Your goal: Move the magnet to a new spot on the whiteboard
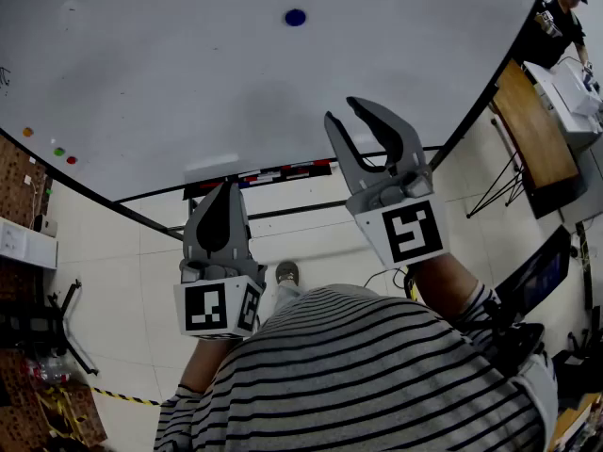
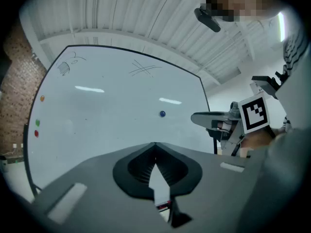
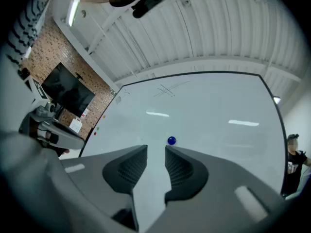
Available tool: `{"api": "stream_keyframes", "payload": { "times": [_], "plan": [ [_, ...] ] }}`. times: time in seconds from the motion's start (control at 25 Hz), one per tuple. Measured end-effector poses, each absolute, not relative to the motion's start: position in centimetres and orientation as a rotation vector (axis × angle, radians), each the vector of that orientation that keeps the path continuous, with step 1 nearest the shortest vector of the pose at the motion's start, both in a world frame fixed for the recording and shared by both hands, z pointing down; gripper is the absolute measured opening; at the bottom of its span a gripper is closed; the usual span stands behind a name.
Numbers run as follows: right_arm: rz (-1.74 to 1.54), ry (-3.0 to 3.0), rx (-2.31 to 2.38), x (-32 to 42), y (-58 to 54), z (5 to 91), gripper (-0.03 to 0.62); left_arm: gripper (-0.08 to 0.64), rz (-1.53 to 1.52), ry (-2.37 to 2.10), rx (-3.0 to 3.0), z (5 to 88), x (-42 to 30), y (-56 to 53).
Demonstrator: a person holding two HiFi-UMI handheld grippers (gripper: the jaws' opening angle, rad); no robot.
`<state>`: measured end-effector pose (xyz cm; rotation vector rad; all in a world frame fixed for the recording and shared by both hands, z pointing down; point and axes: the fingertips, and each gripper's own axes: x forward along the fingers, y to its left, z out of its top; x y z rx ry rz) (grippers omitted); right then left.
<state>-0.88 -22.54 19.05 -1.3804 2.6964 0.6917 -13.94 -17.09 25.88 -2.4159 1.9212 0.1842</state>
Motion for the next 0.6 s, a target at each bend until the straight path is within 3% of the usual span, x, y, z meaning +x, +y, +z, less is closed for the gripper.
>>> {"api": "stream_keyframes", "payload": {
  "times": [0.36,0.6],
  "plan": [
    [0.984,2.504,-1.701,-5.9,-33.2,14.4,0.126,0.015,0.208,1.842,-2.478,24.0,-20.2,-25.3],
    [0.951,2.431,-1.806,-6.5,-35.4,14.5,0.128,0.015,0.211,1.846,-2.495,23.9,-22.9,-27.7]
  ]
}}
